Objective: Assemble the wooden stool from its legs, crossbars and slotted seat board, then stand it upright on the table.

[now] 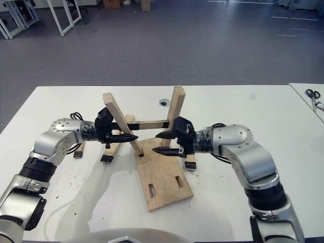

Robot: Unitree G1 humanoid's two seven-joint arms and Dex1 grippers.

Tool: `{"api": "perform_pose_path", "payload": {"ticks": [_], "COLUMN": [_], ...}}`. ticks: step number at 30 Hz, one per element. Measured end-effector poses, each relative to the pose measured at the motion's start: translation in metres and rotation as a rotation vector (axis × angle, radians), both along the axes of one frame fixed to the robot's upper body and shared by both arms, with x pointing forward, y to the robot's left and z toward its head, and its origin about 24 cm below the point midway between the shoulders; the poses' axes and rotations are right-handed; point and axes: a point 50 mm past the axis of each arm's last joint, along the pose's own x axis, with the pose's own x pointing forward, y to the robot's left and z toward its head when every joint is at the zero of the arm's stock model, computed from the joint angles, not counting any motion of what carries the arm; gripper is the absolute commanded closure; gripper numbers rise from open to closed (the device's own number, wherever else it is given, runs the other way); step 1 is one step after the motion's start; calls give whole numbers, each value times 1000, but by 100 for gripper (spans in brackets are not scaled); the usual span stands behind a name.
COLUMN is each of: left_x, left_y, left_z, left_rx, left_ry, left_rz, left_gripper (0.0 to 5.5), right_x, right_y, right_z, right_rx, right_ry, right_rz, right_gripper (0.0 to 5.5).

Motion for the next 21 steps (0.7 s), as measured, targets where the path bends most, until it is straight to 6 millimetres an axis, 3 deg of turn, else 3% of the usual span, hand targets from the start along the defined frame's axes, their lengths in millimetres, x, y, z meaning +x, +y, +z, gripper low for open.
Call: {"api": "perform_pose_path", "payload": {"ticks": [4,8,10,14,17,21], "left_x": [1,1,1,2,4,6], "left_y": [0,-1,-1,-4,-5,-14], "left_z": [0,0,0,0,-1,-7], "left_rx": [-4,-3,-2,6,16,53], "left_ry": [1,-1,-3,-9,-7,1], "left_rz": [0,-5,-7,-17,-15,-16], "left_gripper": [346,346,346,346,346,346], "right_x": [6,28,35,31,28,26], "right_y": [37,49,52,54,57,62], "right_z": [31,53,44,-24,-25,-27], "right_rx": [275,334,231,-121,-172,-143], "right_ry": [13,-149,-212,-207,-299,-289], "right_rz": [-214,-642,-754,-741,-703,-683], "right_gripper": [408,408,408,408,408,408]}}
